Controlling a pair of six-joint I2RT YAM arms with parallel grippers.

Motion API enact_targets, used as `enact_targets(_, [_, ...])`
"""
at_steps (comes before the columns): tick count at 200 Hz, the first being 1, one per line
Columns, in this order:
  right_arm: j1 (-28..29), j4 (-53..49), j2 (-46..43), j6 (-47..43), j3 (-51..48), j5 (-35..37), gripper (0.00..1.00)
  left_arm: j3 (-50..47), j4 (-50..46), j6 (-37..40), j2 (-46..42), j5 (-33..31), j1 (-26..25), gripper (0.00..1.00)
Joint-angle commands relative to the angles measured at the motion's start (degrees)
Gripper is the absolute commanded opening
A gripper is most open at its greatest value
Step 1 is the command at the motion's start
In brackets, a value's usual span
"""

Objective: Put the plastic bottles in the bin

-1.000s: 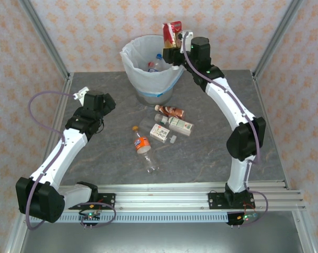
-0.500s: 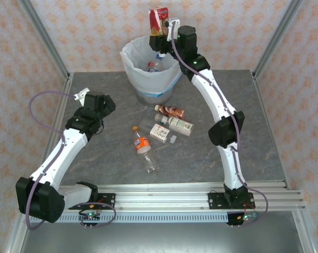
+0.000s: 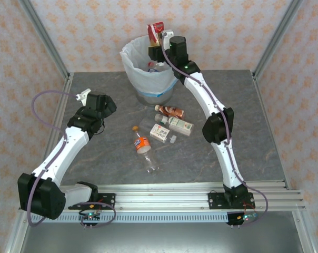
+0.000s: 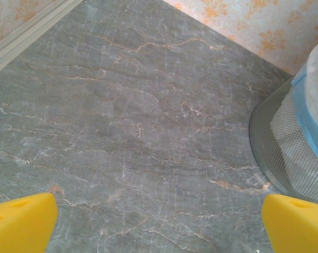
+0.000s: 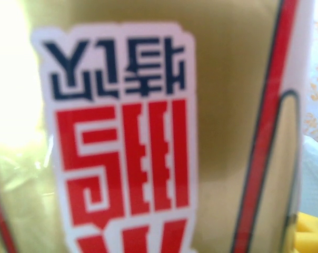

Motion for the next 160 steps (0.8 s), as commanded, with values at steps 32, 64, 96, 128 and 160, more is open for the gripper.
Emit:
enact_targets(32, [-0.03, -5.35, -0.34, -7.02, 3.48, 8.47, 0.78, 1.27, -0.74, 0.98, 0.64, 0.35, 0.50, 1.00])
enact_targets(64, [0.39, -8.17, -1.32, -10.60, 4.35, 7.19, 0.87, 1.48, -0.52, 0.81, 1.07, 1.00, 0.46, 1.00])
enact_targets(96, [0.83, -9.47, -3.08, -11.75, 4.36, 7.24, 0.88, 1.48, -0.53, 0.64, 1.07, 1.84, 0.50, 1.00])
enact_targets(128, [0.84, -12.83, -4.94, -12.35, 4.31, 6.41, 0.90, 1.35, -0.74, 0.81, 0.67, 1.88, 0.47, 1.00])
enact_targets(160, [0.85, -16.13, -6.78, -13.85, 4.31, 6.31, 0.92, 1.02, -0.60, 0.64, 0.64, 2.21, 0.47, 1.00])
